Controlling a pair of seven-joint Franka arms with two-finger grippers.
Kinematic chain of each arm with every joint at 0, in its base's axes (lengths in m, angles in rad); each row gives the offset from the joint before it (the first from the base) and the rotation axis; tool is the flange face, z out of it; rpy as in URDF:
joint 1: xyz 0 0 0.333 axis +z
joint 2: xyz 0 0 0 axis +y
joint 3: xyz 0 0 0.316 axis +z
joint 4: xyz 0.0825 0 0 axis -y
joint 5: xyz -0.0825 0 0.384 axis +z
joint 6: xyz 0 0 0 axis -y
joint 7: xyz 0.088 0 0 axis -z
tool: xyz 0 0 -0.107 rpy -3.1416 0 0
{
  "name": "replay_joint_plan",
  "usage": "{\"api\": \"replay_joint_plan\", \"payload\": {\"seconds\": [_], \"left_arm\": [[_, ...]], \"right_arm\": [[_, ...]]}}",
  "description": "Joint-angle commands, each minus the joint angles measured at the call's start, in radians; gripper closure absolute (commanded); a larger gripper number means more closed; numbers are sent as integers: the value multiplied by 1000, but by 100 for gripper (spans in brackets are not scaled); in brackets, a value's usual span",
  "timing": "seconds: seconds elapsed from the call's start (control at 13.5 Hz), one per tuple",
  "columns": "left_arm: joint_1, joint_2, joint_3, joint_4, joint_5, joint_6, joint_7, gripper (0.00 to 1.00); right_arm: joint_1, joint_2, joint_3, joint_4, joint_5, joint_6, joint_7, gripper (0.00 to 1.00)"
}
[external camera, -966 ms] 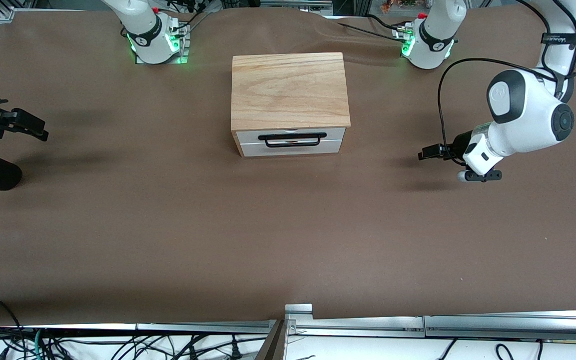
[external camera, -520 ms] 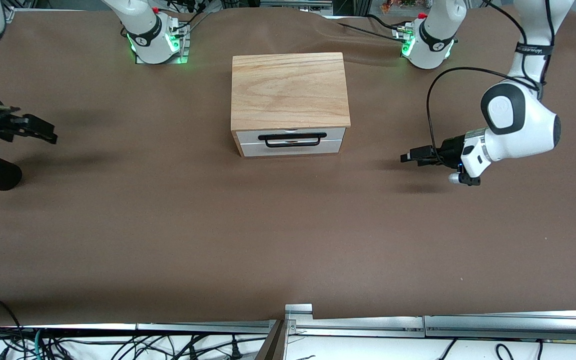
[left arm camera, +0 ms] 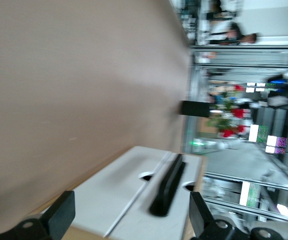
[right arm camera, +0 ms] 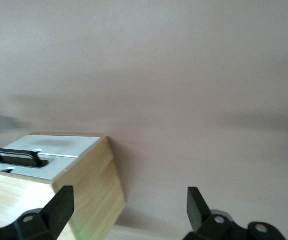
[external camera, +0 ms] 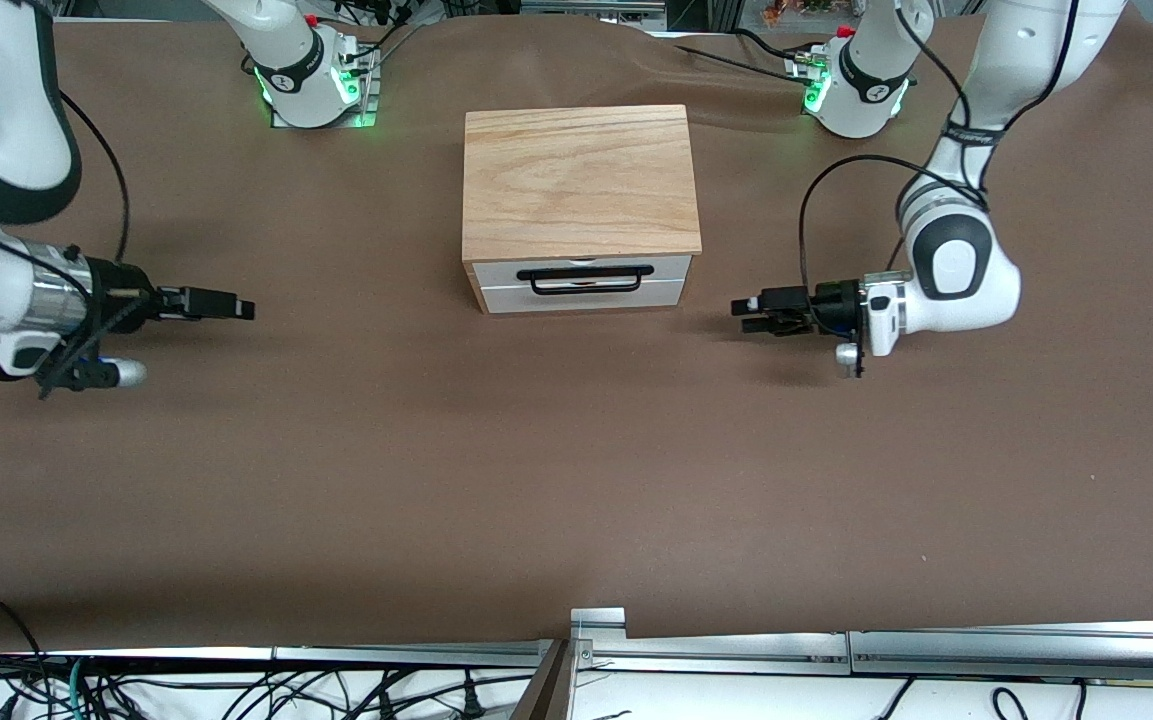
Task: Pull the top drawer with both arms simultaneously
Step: 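Bring both grippers to the black handle ends from either side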
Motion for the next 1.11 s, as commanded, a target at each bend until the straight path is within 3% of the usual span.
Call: {"api": "replay_joint_plan", "payload": {"seconds": [0.0, 0.3, 0.52, 0.82, 1.04], "left_arm": [[-1, 98, -54, 14, -194, -106, 190, 6], [-1, 173, -160, 14, -322, -111, 359, 38], [-1, 187, -220, 14, -363, -109, 421, 42], [-1, 179, -225, 0, -340, -109, 424, 44], [2, 176, -225, -6, -275, -104, 427, 72]], "right_arm": [[-48, 91, 0, -1, 210, -21, -82, 0], [-47, 174, 3, -47, 490, 66, -122, 0], [11, 224, 5, -113, 735, 144, -308, 0], [119, 308, 5, -124, 959, 157, -519, 0], [192, 332, 5, -130, 1046, 164, -610, 0]]}}
